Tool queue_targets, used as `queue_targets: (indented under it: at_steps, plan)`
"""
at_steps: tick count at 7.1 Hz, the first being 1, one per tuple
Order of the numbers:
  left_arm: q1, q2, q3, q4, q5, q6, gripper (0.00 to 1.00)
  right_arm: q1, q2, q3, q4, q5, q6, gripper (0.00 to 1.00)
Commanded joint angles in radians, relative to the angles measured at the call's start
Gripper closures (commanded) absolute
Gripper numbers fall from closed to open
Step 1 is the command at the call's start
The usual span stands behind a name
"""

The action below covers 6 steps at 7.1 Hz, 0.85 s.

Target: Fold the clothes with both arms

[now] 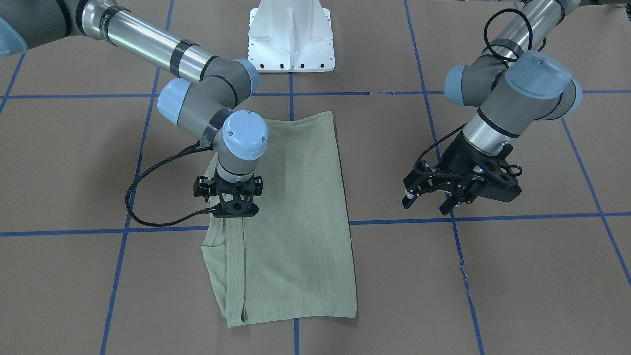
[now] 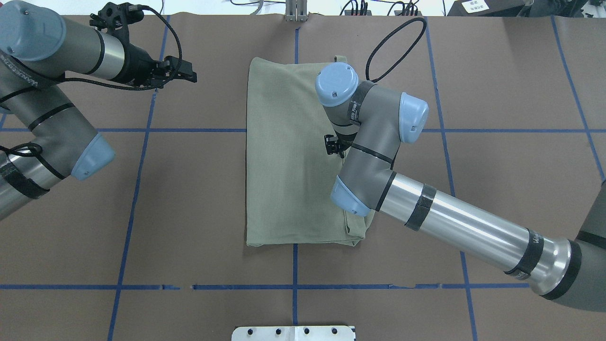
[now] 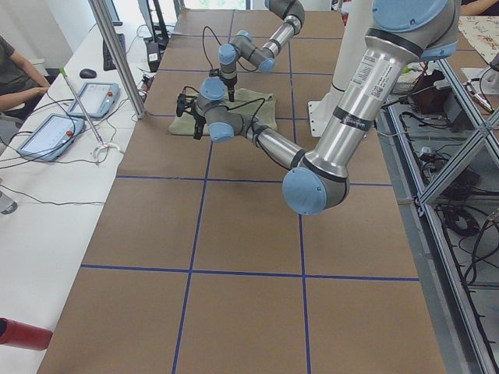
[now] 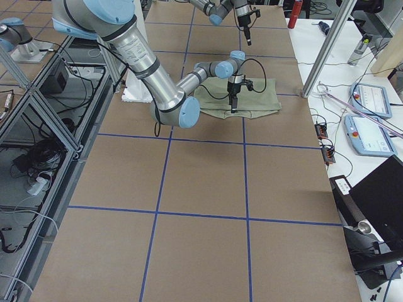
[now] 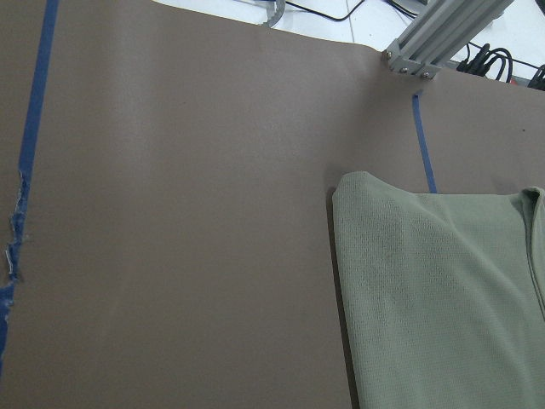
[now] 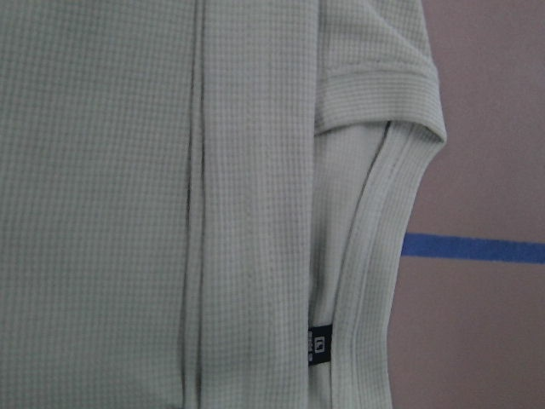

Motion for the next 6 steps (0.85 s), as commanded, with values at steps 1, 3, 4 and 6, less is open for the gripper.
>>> queue_targets:
  at_steps: [1, 3, 4, 6]
  plan:
    - [0.012, -0.002, 0.000, 0.000, 0.002, -0.004, 0.00, 0.020, -0.020, 0.016, -0.001, 0.007, -0.016, 0.00]
    - [0.015, -0.007, 0.000, 0.000, 0.005, -0.005, 0.00, 0.039, -0.070, 0.066, -0.005, 0.012, -0.045, 0.00]
    - [0.021, -0.009, 0.000, 0.000, 0.005, -0.007, 0.00, 0.044, -0.104, 0.091, -0.005, 0.010, -0.067, 0.00]
    - [0.024, -0.015, -0.001, 0.000, 0.006, -0.021, 0.00, 0.080, -0.207, 0.171, -0.004, 0.009, -0.142, 0.00]
